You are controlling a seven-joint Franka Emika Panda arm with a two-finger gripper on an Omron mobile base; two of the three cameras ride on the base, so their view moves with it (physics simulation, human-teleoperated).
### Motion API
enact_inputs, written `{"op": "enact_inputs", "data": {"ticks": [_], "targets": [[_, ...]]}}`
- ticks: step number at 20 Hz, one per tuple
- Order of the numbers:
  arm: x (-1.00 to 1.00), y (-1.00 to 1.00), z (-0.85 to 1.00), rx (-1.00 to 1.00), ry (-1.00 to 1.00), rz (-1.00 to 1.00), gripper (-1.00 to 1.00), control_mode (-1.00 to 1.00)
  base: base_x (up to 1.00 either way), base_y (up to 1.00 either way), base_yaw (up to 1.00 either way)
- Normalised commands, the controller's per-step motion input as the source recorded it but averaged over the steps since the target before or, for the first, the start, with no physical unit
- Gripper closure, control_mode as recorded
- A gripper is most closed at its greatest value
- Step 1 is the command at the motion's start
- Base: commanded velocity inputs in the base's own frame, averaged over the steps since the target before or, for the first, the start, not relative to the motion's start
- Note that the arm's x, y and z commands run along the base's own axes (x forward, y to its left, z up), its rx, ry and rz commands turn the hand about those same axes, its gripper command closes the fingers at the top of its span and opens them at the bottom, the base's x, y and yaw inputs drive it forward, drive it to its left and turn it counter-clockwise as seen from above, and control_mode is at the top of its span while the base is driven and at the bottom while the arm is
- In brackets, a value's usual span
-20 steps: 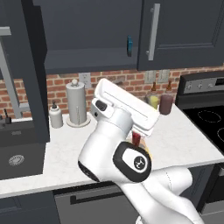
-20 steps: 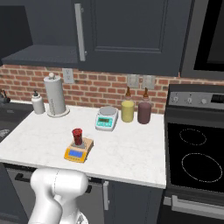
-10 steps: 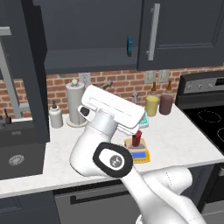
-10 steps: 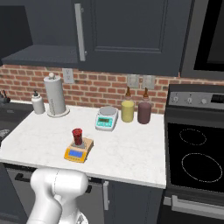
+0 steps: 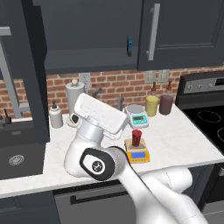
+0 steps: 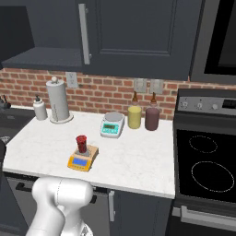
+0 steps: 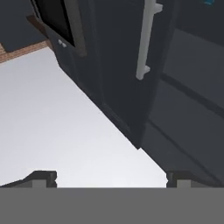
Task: Pick the yogurt and place it on the digital scale for weighing, and close the cabinet.
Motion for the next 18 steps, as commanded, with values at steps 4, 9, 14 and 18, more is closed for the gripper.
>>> {"op": "enact_inputs", "data": {"ticks": [4,9,14,18], "targets": [[0.01,0.51,-0.19,-0.11,0.03,-0.1,-1.0,-1.0,0.0,0.0,0.0],[0.14,0.41,-0.3,-0.06,0.05,-0.02,-1.0,-1.0,0.0,0.0,0.0],[0.1,0.24,-0.42,0.0,0.01,0.0,-1.0,-1.0,0.0,0.0,0.0],[0.14,0.31,-0.36,0.0,0.0,0.0,-1.0,-1.0,0.0,0.0,0.0]]}}
